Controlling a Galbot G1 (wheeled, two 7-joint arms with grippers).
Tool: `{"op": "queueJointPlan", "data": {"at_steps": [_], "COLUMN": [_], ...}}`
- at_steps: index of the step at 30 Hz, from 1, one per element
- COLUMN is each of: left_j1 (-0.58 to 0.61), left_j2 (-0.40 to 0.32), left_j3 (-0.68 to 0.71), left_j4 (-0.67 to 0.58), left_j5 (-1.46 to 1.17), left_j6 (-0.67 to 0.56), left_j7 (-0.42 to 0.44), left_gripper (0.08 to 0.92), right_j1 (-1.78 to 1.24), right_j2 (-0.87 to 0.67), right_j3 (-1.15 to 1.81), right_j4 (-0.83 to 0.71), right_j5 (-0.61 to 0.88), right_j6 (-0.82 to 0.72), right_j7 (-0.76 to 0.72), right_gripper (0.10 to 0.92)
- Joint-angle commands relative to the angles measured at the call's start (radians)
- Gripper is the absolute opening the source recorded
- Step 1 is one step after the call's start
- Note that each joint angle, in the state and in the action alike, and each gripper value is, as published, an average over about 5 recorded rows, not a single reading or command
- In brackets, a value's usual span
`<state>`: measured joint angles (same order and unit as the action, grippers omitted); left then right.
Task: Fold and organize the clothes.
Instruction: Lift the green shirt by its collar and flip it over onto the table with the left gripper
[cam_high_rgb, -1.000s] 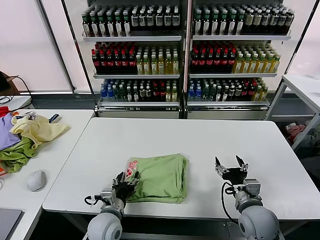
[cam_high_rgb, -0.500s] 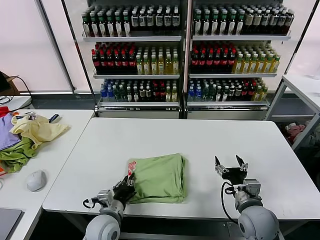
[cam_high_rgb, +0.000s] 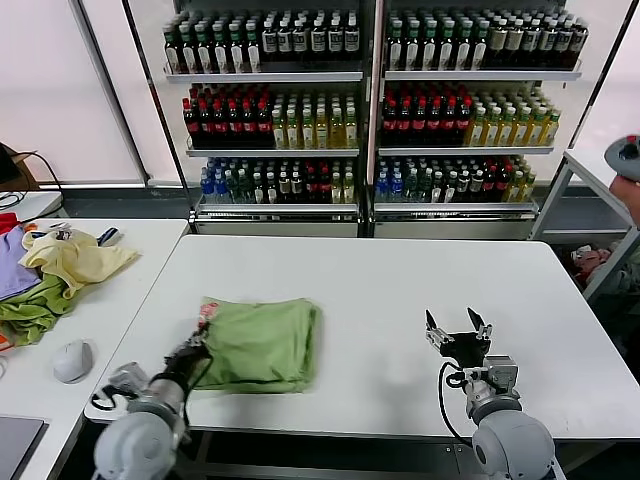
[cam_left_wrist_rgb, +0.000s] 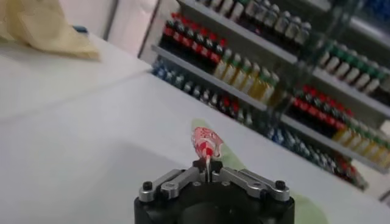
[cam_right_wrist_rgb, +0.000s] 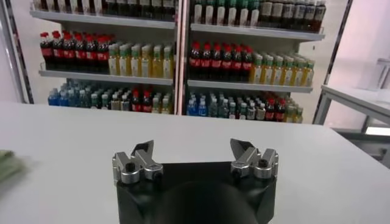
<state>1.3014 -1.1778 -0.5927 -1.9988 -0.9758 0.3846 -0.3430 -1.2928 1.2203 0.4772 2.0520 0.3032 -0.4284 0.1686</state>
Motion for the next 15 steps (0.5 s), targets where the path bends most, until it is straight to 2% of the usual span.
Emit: {"op": "queueJointPlan", "data": {"at_steps": [1,4,7,9,12,15], "left_j1": [-0.037,-0.062,-0.08,-0.097,-0.137,-0.198], "left_j2": [0.223,0.236,0.203,0.16,0.071,-0.024], "left_j3": [-0.386,-0.348,-0.205,-0.056,0.178,0.361], "left_j4": [-0.07,-0.149,-0.238,-0.266,-0.22,-0.09], "left_j5": [-0.274,-0.289,-0.249,-0.17,0.01,0.172], "left_j6": [0.07,0.081,0.083,0.079,0.069,0.059], "left_j7": [-0.003,-0.012,-0.021,-0.022,-0.011,0.008], "left_gripper": [0.095,0.095,0.095,0.095,0.095,0.095], "right_j1": [0.001,-0.007,-0.017,-0.023,-0.032,-0.041], "right_j2": [0.001,-0.001,-0.004,-0.006,-0.01,-0.015], "right_j3": [0.0,0.004,0.01,0.013,0.019,0.027], "right_j4": [0.006,0.018,0.029,0.033,0.036,0.037], "right_j5": [0.002,0.002,0.002,0.002,0.002,0.003], "right_j6": [0.002,0.003,0.005,0.007,0.011,0.016], "right_j7": [0.0,0.0,-0.001,-0.002,-0.002,-0.003], "right_gripper": [0.823,0.823,0.823,0.823,0.823,0.823]}}
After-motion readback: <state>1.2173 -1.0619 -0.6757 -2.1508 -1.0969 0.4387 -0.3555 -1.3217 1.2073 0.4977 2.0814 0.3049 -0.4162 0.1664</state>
